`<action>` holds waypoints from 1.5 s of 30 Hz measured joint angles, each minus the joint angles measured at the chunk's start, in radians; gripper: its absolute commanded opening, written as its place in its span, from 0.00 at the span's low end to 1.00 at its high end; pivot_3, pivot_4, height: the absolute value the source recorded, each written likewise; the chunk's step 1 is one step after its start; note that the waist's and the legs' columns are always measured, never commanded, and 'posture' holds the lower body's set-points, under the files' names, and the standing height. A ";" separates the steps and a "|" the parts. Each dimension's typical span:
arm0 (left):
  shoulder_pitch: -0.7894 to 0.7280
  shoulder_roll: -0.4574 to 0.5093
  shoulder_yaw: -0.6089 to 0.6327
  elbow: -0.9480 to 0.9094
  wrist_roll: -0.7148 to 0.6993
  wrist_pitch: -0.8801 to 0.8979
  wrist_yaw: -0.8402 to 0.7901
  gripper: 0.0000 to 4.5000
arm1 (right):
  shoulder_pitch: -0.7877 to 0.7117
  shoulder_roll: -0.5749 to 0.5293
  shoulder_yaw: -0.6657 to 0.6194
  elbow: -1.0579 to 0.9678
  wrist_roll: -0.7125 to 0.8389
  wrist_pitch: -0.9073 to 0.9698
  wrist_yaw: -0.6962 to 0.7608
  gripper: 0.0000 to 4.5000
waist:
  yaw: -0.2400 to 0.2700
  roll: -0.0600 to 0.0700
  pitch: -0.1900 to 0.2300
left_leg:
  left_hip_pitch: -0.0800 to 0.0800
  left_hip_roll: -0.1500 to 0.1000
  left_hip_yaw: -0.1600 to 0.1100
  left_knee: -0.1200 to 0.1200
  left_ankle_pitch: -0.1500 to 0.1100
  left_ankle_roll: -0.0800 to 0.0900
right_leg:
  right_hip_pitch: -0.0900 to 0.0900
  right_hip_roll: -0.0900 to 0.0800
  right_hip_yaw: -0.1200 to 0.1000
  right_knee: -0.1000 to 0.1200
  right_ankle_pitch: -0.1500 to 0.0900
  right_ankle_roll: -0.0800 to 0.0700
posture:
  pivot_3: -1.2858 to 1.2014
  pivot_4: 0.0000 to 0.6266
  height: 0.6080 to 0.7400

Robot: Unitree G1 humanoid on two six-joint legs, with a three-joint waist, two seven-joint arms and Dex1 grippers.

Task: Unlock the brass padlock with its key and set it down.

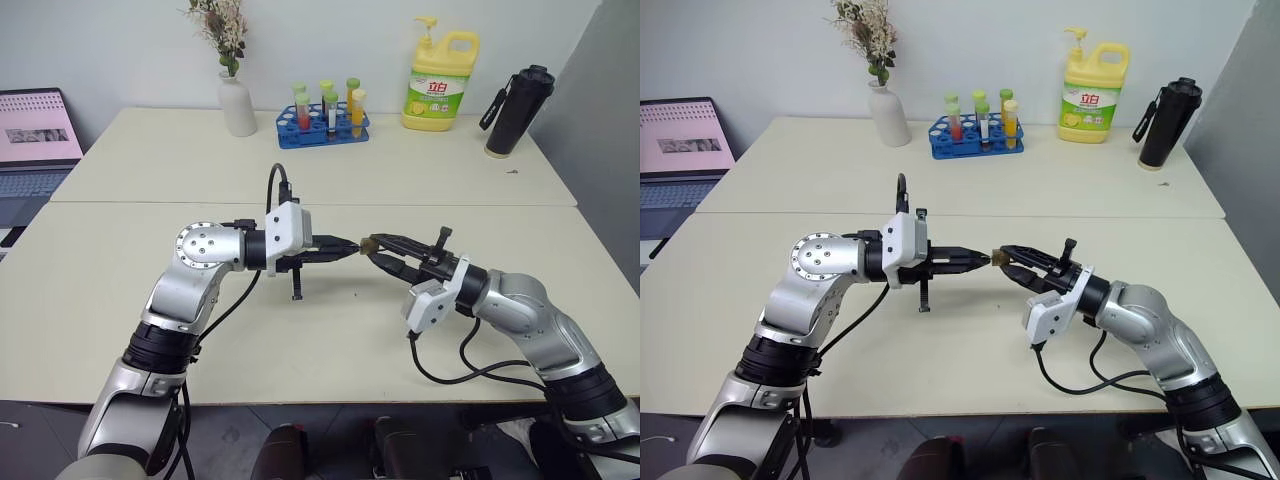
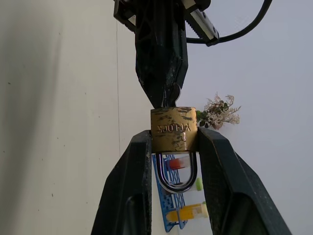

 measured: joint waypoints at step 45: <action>-0.032 -0.029 0.044 -0.140 -0.273 0.726 0.211 0.68 | 0.005 0.012 0.000 0.000 0.001 0.012 0.020 0.21 | 0.000 0.000 0.000 | 0.000 0.000 -0.002 0.000 0.000 0.000 | 0.000 0.000 0.000 0.000 -0.001 0.001 | 0.52 0.24 1.00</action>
